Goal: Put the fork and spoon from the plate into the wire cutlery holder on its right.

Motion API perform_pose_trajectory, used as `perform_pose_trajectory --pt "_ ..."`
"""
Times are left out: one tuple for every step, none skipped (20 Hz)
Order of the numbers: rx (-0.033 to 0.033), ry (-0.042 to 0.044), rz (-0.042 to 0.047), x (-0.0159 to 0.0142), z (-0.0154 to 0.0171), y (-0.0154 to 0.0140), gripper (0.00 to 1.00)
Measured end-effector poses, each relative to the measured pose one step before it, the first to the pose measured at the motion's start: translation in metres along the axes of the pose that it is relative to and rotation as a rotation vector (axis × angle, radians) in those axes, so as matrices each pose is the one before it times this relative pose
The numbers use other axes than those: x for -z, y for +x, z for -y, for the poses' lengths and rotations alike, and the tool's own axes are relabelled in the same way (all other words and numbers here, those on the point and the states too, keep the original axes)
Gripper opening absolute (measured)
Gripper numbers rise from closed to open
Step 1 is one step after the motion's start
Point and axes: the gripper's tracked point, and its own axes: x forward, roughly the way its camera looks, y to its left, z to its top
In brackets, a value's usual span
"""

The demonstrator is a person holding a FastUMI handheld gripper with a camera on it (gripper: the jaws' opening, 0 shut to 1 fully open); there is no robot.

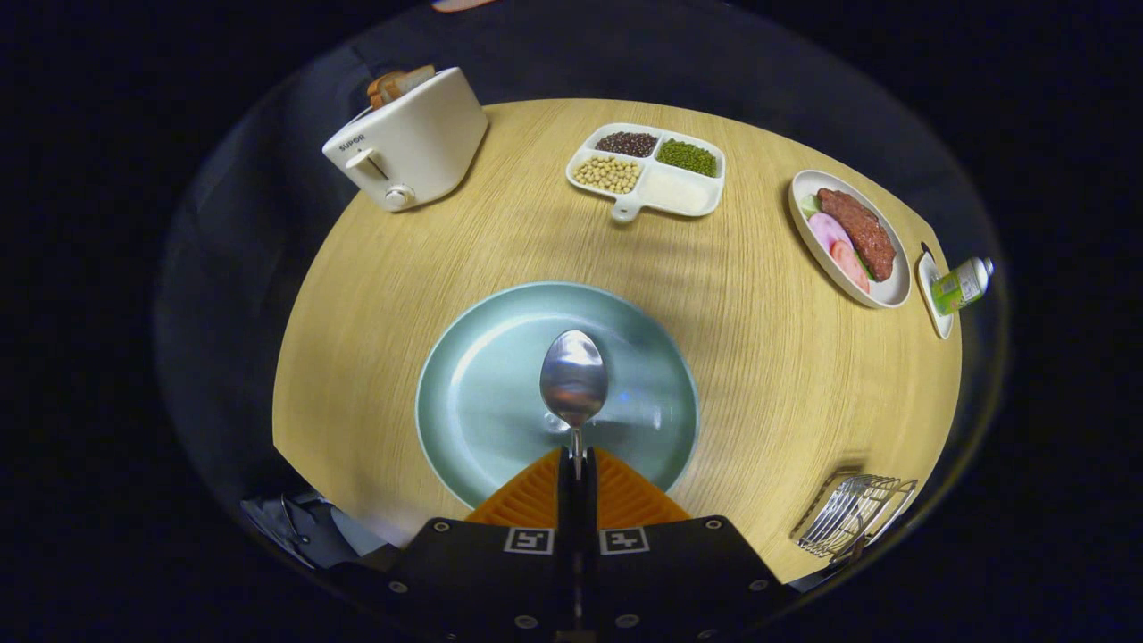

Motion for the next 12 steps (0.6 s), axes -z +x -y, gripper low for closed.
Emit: perform_pose_trajectory --pt "-0.00661 0.0171 0.0173 -0.00049 0.00195 -0.00811 0.04" --pt "-0.00497 0.01881 0.01771 -0.00141 0.00286 -0.0089 0.04" --pt "-0.00611 0.02133 0.02338 -0.00189 0.00327 -0.00775 0.04" --pt "-0.00384 0.01879 0.01717 -0.00099 0.00489 -0.00976 0.04" --pt "0.002 0.01391 0.02061 -0.00088 0.00527 -0.00971 0.04" --pt "0.00723 0.01105 0.01874 -0.00086 0.00853 -0.01021 0.04" --pt "0.0078 0.01524 0.02381 -0.00123 0.00867 -0.00872 0.04" --pt "0.00872 0.01804 0.0166 -0.00003 0.00953 -0.00943 0.04" --pt "0.00955 0.01957 0.02108 -0.00055 0.01087 -0.01037 0.04" --pt "0.01263 0.02165 0.01592 -0.00033 0.01254 -0.00937 0.04" --pt "0.01403 0.02467 0.01673 0.00004 0.01174 -0.00872 0.04" --pt "0.01423 0.02572 0.01411 0.0012 0.01424 -0.00937 0.04"
